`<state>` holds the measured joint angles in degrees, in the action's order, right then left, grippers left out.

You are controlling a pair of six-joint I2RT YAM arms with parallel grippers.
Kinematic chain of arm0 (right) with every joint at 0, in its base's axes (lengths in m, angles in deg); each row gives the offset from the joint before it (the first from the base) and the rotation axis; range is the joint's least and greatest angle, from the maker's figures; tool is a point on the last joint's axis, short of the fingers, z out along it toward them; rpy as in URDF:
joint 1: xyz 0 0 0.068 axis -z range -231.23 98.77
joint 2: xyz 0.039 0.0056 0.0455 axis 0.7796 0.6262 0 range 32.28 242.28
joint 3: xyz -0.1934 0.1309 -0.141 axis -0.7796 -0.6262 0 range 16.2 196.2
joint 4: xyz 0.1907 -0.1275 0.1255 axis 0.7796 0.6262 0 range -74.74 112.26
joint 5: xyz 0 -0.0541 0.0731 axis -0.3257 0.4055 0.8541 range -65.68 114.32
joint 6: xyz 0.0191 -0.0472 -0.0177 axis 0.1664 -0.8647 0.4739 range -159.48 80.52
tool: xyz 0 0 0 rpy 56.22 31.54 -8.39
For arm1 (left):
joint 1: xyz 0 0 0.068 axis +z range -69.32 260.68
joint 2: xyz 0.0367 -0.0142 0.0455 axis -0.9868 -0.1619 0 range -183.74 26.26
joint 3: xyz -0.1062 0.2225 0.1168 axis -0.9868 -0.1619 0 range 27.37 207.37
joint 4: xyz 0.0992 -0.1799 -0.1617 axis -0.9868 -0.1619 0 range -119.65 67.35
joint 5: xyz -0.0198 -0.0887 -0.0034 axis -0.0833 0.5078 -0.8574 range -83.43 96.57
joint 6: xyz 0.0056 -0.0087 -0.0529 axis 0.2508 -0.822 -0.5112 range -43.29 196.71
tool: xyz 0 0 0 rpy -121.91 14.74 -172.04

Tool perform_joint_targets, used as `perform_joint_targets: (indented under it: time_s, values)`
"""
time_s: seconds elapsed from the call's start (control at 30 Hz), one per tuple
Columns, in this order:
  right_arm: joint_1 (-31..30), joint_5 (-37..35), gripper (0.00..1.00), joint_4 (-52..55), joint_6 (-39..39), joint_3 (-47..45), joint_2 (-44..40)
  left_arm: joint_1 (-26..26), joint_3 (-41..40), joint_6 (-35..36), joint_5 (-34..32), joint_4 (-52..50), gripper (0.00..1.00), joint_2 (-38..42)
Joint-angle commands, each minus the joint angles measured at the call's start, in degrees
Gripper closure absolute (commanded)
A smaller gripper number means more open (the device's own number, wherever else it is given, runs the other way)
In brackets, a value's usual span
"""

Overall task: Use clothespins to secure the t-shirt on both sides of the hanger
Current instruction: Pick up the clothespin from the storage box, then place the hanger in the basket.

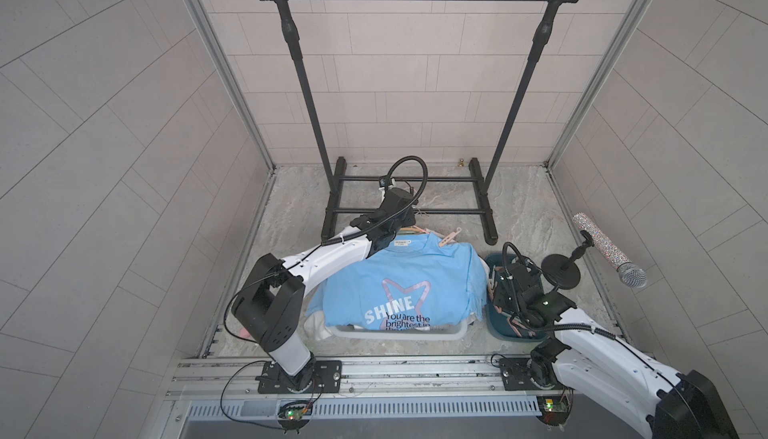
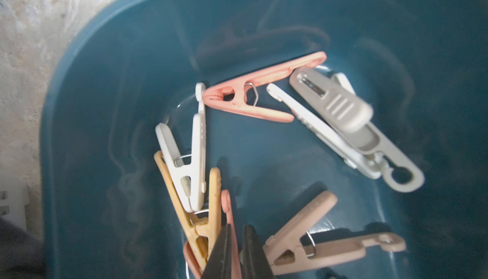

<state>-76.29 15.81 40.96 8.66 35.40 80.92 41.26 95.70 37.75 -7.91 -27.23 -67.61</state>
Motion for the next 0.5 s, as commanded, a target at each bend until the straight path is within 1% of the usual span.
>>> perform_joint_targets:
  time_s: [0.0, 0.2, 0.3, 0.47]
  values:
    - [0.1, 0.29, 0.88, -1.3, 1.49, -0.73, 0.32, -0.31, 1.37, 0.07, 0.0, -0.89, 1.0, -0.44]
    - [0.09, 1.04, 0.9, -1.84, 2.13, -1.71, 0.89, -0.48, 1.3, 0.01, -0.34, -0.89, 1.0, -0.21]
    - [0.09, 0.99, 0.87, -0.65, 1.92, -1.49, 0.75, -0.47, 1.28, -0.16, -0.29, -0.9, 1.0, -0.33]
    - [0.07, 2.17, 0.87, 0.47, 2.48, -1.17, -2.69, -0.52, 1.36, -0.25, -0.45, -1.05, 1.0, -0.18]
